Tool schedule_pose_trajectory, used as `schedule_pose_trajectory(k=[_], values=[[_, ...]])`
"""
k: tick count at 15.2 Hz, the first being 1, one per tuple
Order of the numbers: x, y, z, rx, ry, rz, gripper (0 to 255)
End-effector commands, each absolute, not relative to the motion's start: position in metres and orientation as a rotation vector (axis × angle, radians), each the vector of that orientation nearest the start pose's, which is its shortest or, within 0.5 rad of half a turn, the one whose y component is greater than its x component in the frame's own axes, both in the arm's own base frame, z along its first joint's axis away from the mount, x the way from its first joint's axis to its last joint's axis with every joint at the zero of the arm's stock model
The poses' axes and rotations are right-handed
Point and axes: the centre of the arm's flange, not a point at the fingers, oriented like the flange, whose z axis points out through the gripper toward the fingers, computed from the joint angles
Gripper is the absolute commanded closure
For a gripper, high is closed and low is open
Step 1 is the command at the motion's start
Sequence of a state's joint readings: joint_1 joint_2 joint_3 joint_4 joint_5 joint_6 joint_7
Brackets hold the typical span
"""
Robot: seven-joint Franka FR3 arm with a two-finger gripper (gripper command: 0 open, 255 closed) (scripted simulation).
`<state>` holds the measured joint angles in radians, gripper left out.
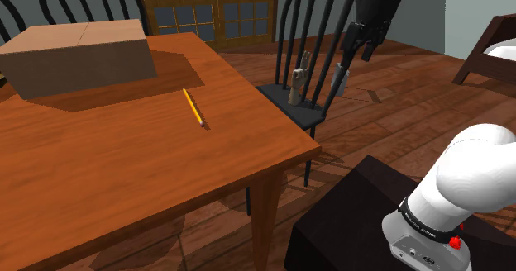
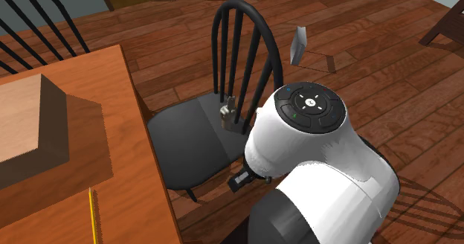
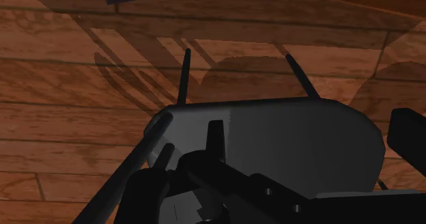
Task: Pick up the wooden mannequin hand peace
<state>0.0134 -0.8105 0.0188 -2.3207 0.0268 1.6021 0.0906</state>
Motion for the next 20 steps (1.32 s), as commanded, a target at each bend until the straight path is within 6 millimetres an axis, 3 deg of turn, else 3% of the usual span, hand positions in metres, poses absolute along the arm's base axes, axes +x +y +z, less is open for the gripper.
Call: schedule_pose_trajectory(k=[1,10,20], values=[[0.303,0.015,0.618,-3.118,0.099,-0.142,0],[0.415,-0.014,0.577,-3.166,0.297,-0.085,0],[0.531,-0.064,0.530,-3.202,0.525,-0.019,0]])
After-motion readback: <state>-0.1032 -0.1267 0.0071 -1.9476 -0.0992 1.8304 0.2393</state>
